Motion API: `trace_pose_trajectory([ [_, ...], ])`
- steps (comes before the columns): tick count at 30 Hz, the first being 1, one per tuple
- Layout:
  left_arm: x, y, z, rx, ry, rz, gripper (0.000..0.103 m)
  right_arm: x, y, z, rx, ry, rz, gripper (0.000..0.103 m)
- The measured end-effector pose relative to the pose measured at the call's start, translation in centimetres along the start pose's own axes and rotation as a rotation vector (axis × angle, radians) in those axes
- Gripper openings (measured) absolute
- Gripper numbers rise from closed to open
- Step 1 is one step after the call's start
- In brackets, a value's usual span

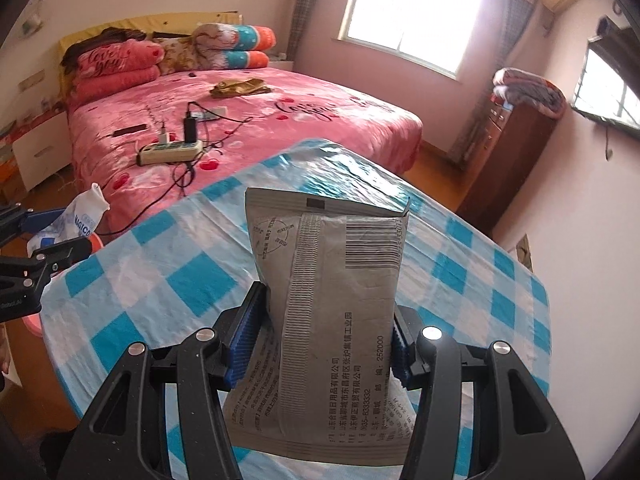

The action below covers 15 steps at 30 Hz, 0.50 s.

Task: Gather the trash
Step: 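Lift and carry the bottle and paper packet over to the orange bucket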

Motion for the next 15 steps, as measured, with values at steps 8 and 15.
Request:
trace_pose_trajectory([
  [8, 3.1, 0.5, 0.3, 0.0, -0.04, 0.049, 0.063, 3.6, -1.4, -0.7, -0.005, -0.027, 0.078, 0.056],
  [15, 5.7, 1.3, 0.4, 0.001, -0.071, 0.088, 0.063, 6.9, -2.3, -1.8, 0.004, -0.064, 0.139, 0.056],
])
Point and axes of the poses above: each gripper's, at about its wrist camera, not at the fingertips, and z roughly against the way its jaws point, x to its left, y to its underside, the point moved 2 cm from there along -z, roughly the way its jaws point, and after that the axes turned 8 degrees about -y, right-handed, at the moved point
